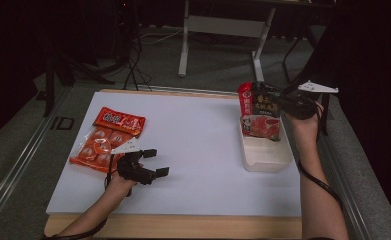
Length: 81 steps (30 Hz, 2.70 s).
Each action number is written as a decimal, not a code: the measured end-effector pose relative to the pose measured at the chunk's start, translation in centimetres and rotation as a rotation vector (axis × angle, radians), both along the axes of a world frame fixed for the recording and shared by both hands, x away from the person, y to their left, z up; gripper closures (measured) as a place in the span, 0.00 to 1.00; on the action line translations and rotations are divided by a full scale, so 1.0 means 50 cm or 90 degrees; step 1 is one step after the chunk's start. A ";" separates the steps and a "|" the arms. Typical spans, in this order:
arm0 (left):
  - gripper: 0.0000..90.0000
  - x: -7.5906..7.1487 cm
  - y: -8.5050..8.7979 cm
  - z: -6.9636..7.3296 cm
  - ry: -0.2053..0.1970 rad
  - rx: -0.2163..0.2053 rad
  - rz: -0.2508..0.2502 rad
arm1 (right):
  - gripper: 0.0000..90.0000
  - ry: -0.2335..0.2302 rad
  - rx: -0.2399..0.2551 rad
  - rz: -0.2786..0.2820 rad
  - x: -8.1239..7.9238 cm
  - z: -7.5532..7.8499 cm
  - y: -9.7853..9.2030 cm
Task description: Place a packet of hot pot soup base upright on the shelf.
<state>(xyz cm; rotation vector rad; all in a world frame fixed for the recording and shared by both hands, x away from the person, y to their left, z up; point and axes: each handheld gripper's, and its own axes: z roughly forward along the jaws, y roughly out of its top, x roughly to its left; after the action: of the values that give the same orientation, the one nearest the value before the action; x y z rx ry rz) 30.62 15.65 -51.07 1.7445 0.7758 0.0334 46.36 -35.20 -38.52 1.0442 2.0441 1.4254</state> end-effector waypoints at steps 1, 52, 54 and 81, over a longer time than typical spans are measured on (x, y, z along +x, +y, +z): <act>0.01 0.000 0.000 0.000 0.000 0.000 -0.001 | 0.81 0.001 0.000 0.008 0.000 -0.001 0.001; 0.01 -0.004 0.004 0.003 -0.027 0.030 0.006 | 0.34 -0.012 -0.014 -0.123 -0.128 -0.020 -0.044; 0.02 -0.003 0.003 0.004 -0.020 0.031 0.003 | 0.30 -0.028 -0.007 -0.128 -0.146 -0.007 -0.040; 0.16 -0.018 0.092 0.078 -0.048 0.133 0.045 | 0.15 -0.011 0.066 0.073 -0.299 -0.045 0.125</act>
<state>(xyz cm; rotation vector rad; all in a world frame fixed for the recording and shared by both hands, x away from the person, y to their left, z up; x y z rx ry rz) 29.73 20.26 -47.17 1.9011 0.8006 0.2337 31.42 -28.95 -40.76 0.9662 2.0659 1.6072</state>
